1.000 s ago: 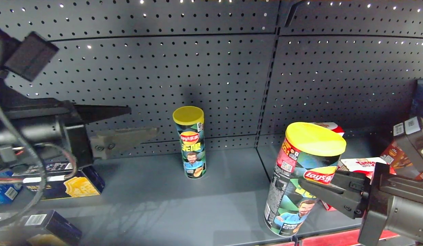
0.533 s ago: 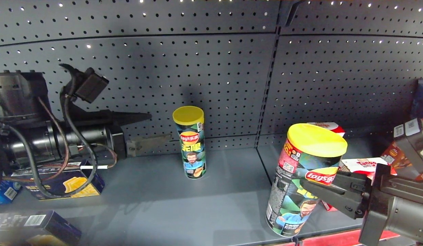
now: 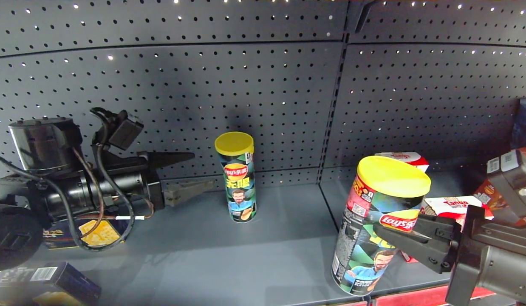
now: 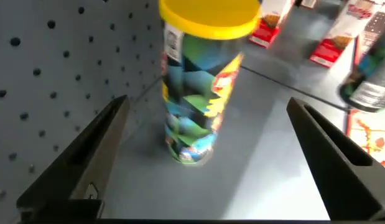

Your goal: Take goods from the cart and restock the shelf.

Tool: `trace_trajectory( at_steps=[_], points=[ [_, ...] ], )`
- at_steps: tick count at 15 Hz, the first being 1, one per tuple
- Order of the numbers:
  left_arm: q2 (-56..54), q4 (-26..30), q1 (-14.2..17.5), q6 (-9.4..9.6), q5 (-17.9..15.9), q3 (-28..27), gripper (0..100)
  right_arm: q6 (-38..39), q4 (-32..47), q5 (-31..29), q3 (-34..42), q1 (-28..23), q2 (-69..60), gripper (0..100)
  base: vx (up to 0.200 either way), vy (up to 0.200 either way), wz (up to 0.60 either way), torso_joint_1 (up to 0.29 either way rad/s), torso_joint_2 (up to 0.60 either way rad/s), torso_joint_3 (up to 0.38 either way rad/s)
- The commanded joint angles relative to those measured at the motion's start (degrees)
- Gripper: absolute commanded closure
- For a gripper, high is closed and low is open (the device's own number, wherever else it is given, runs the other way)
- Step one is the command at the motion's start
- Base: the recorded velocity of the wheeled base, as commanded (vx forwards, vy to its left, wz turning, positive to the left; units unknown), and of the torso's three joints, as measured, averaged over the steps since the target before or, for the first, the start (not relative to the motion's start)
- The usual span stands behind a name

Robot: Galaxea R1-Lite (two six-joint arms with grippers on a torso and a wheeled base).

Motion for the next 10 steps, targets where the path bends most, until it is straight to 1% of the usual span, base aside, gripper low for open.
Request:
trace_trajectory(
  at_steps=[1, 2, 3, 7, 8, 9, 10],
  points=[
    [6.3, -5.1, 0.5, -0.16, -0.7, 0.3, 0, -0.1, 0.0, 0.0, 0.3, 0.0, -0.3, 100, 0.000, 0.000, 0.00, 0.000, 0.00, 0.000],
    [8.8, -9.5, 0.9, -1.22, -3.0, 0.4, 0, 0.0, 0.0, -0.1, 0.3, 0.0, -0.4, 100, 0.000, 0.000, 0.00, 0.000, 0.00, 0.000],
    [9.8, -11.1, 1.2, -2.10, -4.8, 0.5, 0, 0.0, 0.0, -0.1, 0.3, 0.0, -0.4, 100, 0.000, 0.000, 0.00, 0.000, 0.00, 0.000],
    [12.3, -14.7, 1.0, -4.73, -5.7, 0.1, 0, 0.0, 0.0, 0.0, 0.3, 0.0, 0.0, 100, 0.000, 0.000, 0.00, 0.000, 0.00, 0.000],
    [13.1, -16.7, 0.9, -6.32, -7.6, 0.2, 0, -0.1, 0.0, 0.0, 0.3, 0.0, 0.2, 100, 0.000, 0.000, 0.00, 0.000, 0.00, 0.000],
    [14.0, -18.5, 0.9, -7.11, -8.7, 0.1, 0, -0.1, 0.0, 0.0, 0.3, 0.0, 0.3, 100, 0.000, 0.000, 0.00, 0.000, 0.00, 0.000],
    [14.5, -19.5, 0.9, -7.63, -9.0, -0.1, 0, -0.1, 0.0, 0.0, 0.3, 0.0, 0.3, 100, 0.000, 0.000, 0.00, 0.000, 0.00, 0.000]
  ],
)
